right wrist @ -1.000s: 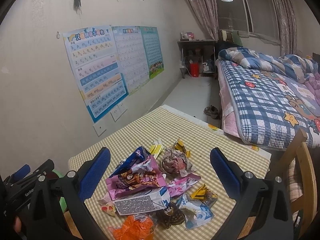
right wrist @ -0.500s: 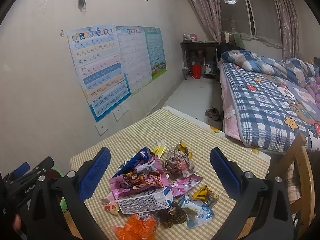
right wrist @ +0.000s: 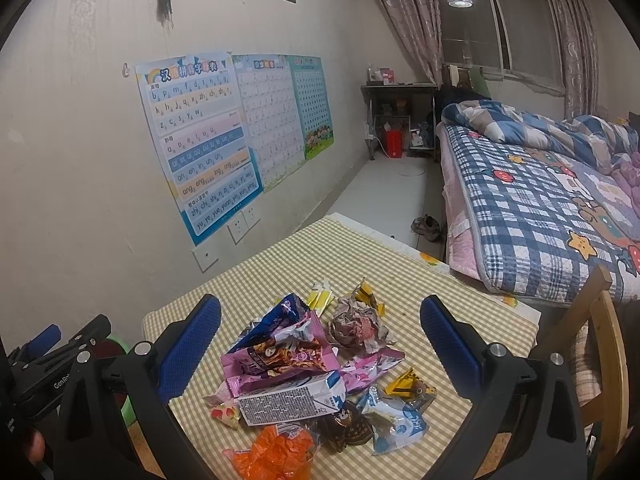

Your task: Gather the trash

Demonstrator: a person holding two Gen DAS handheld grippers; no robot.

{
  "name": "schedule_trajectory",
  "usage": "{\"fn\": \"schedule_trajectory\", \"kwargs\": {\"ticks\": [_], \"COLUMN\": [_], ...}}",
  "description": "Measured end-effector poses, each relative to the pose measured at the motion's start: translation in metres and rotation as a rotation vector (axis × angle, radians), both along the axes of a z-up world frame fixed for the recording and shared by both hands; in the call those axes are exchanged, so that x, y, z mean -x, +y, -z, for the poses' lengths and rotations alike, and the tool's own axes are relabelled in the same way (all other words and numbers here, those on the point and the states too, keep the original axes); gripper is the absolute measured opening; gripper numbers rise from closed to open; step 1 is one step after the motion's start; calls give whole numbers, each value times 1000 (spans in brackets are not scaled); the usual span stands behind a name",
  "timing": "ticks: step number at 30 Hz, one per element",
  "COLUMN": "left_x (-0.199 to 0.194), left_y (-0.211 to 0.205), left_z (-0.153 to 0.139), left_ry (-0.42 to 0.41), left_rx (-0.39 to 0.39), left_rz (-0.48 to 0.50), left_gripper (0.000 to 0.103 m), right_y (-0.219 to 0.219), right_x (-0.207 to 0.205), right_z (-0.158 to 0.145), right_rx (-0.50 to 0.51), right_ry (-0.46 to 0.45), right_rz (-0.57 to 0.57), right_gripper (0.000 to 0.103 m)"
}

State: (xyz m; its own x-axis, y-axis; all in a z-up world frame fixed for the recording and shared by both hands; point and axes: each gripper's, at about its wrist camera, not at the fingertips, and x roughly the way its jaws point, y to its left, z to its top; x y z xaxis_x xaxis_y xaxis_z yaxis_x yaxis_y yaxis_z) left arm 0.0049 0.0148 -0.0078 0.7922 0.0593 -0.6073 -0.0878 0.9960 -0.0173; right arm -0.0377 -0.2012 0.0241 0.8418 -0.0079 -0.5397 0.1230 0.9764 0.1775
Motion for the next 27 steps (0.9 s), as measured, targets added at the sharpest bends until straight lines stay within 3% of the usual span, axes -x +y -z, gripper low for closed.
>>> {"fn": "schedule_trajectory", "kwargs": {"ticks": [27], "left_x": [-7], "left_y": [-3], "left_z": [13], "left_ry": [36], "left_rx": [-20], "left_rz": [14], "left_gripper": [98], "right_y": [1], "right_x": [-8], "right_z": [13], "right_rx": [-16], "right_ry": [37], "right_rz": [-1], "right_gripper": [96]}}
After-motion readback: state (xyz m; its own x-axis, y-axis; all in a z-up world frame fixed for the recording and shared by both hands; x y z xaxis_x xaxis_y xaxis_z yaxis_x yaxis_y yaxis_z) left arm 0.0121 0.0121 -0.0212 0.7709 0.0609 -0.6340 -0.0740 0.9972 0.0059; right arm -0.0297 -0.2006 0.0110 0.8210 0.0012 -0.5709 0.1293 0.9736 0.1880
